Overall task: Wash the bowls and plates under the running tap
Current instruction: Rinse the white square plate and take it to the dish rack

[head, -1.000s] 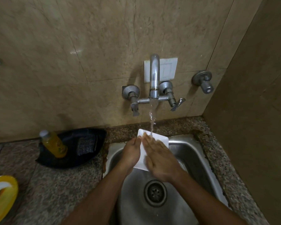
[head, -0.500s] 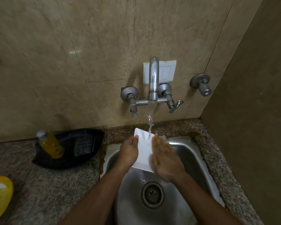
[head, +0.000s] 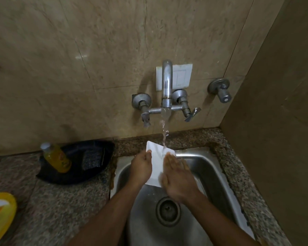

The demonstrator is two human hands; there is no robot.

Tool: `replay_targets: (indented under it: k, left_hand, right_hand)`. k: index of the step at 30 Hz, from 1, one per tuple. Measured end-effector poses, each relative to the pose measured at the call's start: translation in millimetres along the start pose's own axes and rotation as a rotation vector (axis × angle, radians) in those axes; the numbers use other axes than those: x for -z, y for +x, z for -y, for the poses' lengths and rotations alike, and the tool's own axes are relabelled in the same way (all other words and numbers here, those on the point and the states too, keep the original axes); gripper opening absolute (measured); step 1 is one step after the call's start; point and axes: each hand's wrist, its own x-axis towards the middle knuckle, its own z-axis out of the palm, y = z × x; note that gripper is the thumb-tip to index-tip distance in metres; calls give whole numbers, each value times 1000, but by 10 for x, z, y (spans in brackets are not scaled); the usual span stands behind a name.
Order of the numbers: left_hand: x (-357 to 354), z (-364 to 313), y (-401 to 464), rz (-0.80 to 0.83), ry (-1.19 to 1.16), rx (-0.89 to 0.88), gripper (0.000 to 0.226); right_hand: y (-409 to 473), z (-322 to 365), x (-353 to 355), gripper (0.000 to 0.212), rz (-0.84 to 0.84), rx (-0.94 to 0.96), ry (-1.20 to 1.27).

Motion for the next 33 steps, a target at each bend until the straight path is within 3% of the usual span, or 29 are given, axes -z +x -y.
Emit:
replay_targets:
  k: [6,10,13,18,22,27,31,33]
  left_hand:
    - [85,36,117,-41,-47,-12,38]
    - [-19,60,87,-16,-82,4,38]
    - [-1,158,100,-4,-137,70,38]
    - [-150,248,50,20,-136,71,40]
    - [-141,281,121,-14,-182,90,40]
    - [-206,217,133,-19,-181,67,35]
    - [-241,321,156,-36,-215,110,40]
    - [-296,326,114,-40,-250,143,41]
  right_hand:
    - [-102,30,-53,76,28,75,-27]
    - [15,-2,-85,77,2,27,11]
    - [-286,28,-291,70,47,121,-3]
    - [-86,-71,-360,71,25,11,-27]
    - [-322,-61,-473,71,94,140,-27]
    - [-23,-123,-441,72,76,35,-17]
    - [-365,-152,-496,73,159,126,-10]
    - [-301,-177,-479,72,109,83,-28]
